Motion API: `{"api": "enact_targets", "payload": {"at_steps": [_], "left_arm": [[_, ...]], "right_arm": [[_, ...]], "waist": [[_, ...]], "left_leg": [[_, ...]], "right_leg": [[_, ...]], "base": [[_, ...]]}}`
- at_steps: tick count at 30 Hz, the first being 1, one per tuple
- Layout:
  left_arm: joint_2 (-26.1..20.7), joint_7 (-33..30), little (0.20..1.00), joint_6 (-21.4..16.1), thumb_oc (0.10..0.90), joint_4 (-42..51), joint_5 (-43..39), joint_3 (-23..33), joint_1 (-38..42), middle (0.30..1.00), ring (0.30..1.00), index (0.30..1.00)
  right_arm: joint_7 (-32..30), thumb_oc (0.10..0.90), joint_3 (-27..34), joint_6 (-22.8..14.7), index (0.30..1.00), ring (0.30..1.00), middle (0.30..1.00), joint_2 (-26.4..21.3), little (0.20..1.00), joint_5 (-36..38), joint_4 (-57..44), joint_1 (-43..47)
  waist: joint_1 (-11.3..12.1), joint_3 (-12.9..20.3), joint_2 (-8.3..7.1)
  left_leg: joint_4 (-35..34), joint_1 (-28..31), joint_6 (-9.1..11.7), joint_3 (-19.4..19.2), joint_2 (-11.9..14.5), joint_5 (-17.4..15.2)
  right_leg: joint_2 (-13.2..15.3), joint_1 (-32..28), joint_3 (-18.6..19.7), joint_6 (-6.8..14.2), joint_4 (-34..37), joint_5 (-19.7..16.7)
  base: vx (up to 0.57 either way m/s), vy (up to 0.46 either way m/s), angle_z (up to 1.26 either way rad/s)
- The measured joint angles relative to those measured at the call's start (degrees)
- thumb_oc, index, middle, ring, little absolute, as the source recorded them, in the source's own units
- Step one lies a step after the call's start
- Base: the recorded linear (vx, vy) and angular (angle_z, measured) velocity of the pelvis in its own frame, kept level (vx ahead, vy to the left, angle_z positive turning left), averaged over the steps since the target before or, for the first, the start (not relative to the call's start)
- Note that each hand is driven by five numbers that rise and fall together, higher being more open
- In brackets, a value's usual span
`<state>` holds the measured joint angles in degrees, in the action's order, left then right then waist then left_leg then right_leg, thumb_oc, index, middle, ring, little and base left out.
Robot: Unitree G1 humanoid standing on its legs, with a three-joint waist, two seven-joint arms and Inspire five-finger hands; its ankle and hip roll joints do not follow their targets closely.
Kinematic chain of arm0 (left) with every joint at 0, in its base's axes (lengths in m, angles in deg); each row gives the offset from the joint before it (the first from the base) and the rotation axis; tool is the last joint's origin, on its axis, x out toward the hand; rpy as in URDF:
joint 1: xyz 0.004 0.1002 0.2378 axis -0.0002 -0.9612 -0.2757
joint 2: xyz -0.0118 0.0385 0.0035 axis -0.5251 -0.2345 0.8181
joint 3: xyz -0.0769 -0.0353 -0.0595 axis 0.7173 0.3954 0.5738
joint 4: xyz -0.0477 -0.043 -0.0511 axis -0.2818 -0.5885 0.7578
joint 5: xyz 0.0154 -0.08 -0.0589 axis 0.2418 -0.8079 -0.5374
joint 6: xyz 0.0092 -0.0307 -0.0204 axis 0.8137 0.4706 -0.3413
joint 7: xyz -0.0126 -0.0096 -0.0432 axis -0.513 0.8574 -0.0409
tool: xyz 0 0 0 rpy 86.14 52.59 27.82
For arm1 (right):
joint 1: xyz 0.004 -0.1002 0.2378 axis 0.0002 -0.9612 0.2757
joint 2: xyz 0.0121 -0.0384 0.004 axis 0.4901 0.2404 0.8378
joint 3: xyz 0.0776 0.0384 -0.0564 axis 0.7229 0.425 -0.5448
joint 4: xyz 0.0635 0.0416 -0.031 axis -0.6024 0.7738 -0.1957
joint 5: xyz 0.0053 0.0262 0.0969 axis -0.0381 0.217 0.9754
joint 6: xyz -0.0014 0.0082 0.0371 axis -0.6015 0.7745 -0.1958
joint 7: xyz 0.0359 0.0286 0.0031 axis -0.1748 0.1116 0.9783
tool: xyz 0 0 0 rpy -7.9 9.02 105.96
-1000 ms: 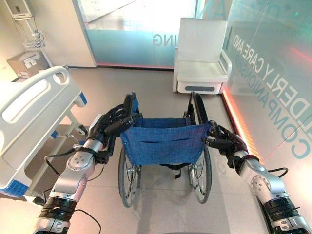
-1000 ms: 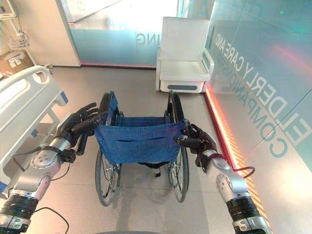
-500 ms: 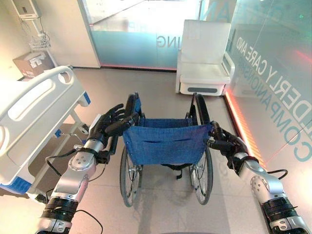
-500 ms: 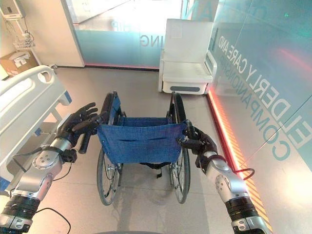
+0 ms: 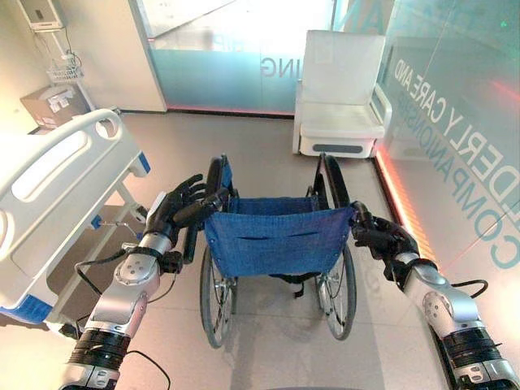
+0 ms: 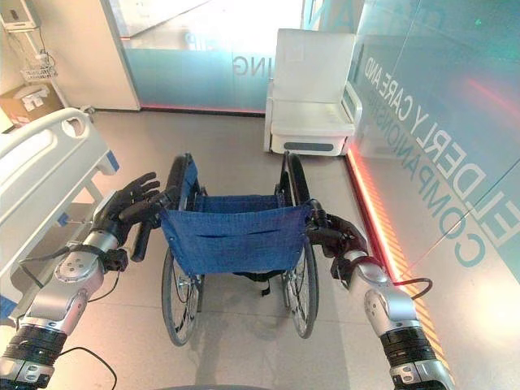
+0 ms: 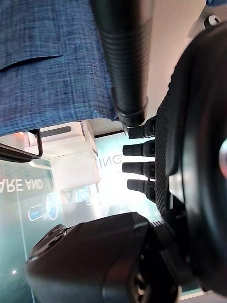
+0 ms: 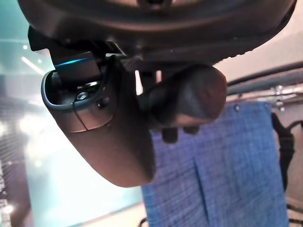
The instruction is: Push the wheelchair next to the bed
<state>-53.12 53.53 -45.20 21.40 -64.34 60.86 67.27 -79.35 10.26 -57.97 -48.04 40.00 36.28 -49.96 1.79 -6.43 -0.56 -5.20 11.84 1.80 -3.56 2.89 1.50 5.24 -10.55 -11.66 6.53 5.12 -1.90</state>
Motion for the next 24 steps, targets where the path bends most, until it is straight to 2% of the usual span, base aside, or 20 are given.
{"api": "enact_targets", "payload": {"at_steps": [5,11,17,24], "left_arm": [[0.0,-3.5,0.9,1.79,0.8,0.0,0.0,0.07,-0.01,0.9,0.9,0.9],[0.09,-6.81,0.9,1.96,0.8,0.18,-0.24,1.21,-0.32,0.9,0.9,0.9],[0.38,-6.43,0.9,2.56,0.8,2.33,-0.39,2.64,-3.07,0.9,0.9,0.9],[0.4,-0.55,0.9,7.7,0.8,3.6,-0.84,3.04,-4.18,0.9,0.9,0.9]], "right_arm": [[0.94,0.4,0.0,0.45,0.3,0.3,0.3,-0.74,0.3,0.0,-0.03,0.0],[1.08,0.4,0.18,0.56,0.3,0.3,0.3,-0.87,0.3,-0.01,-0.04,-0.01],[1.09,0.4,0.51,0.9,0.3,0.3,0.3,-0.95,0.3,-0.07,-0.26,-0.01],[1.09,0.4,1.14,1.03,0.3,0.3,0.3,-0.98,0.3,-1.18,-0.37,-0.01]], "waist": [[-0.1,-0.01,0.02],[-0.08,-0.07,0.11],[-0.04,-0.17,0.27],[0.01,-0.4,0.63]], "left_leg": [[-0.01,-0.07,0.0,-0.05,0.02,0.0],[-0.36,-0.25,0.0,-0.04,0.06,0.0],[-0.24,-0.27,0.0,0.01,0.08,0.0],[-0.38,-0.51,0.12,0.61,0.1,0.07]], "right_leg": [[0.0,-0.01,0.0,0.0,0.0,0.0],[-0.01,-0.01,-0.07,-0.02,0.02,0.03],[0.0,-0.05,-0.25,-0.03,0.03,0.04],[0.04,-0.23,-1.17,-0.04,0.05,0.08]], "base": [[0.0,0.0,0.0],[0.0,-0.005,0.0],[0.0,0.0,0.0],[-0.01,-0.016,0.05]]}}
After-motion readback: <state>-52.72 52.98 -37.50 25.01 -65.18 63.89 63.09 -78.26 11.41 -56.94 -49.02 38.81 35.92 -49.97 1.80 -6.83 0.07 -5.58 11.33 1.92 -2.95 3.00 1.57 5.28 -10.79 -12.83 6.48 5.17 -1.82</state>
